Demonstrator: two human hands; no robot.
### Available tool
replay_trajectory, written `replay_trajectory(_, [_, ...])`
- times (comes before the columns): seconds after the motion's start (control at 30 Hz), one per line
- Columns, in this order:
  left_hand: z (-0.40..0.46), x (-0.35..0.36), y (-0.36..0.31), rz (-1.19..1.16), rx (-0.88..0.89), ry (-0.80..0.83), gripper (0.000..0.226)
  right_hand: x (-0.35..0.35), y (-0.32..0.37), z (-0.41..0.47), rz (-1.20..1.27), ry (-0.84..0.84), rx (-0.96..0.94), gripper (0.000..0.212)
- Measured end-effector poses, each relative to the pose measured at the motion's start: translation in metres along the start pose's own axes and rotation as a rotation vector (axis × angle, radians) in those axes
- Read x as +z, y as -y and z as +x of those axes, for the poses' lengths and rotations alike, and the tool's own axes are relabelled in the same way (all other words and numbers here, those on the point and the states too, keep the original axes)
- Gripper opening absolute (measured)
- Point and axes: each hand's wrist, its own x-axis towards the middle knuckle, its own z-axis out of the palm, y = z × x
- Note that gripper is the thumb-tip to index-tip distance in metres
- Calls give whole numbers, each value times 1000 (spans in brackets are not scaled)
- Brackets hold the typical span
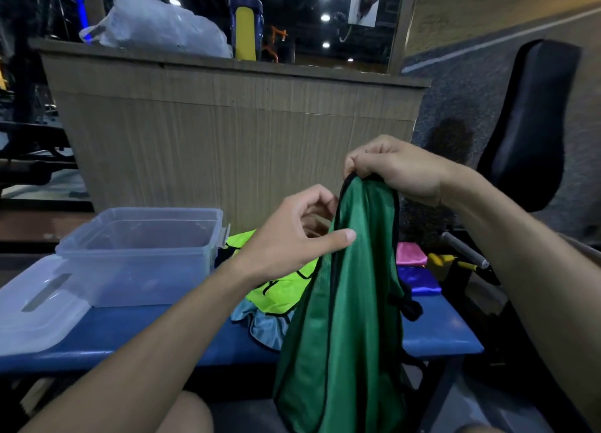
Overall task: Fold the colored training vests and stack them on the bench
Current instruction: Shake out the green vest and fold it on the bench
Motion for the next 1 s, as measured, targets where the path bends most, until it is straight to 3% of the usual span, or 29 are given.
replay_trajectory(0.17, [-3, 13, 2, 339, 207, -299, 19, 0, -5, 0, -43, -21, -9, 29])
replay_trajectory(0.3, [-5, 16, 7, 440, 243, -288, 6, 3, -8, 0, -52, -65, -34, 26])
replay_trajectory(0.4, [-3, 15, 15, 533, 180, -319, 33, 6, -7, 1, -46, -56, -66, 23])
replay_trajectory(0.6, [-2, 5, 29, 843, 64, -176, 40, 10, -10, -3, -64, -38, -87, 24])
replay_trajectory(0.87, [-24, -45, 98, 884, -198, 11, 40, -12, -30, -13, 3, -380, -134, 20])
replay_trajectory(1.0, [-40, -71, 122, 857, -283, -31, 39, -28, -57, -12, -84, -578, -77, 25])
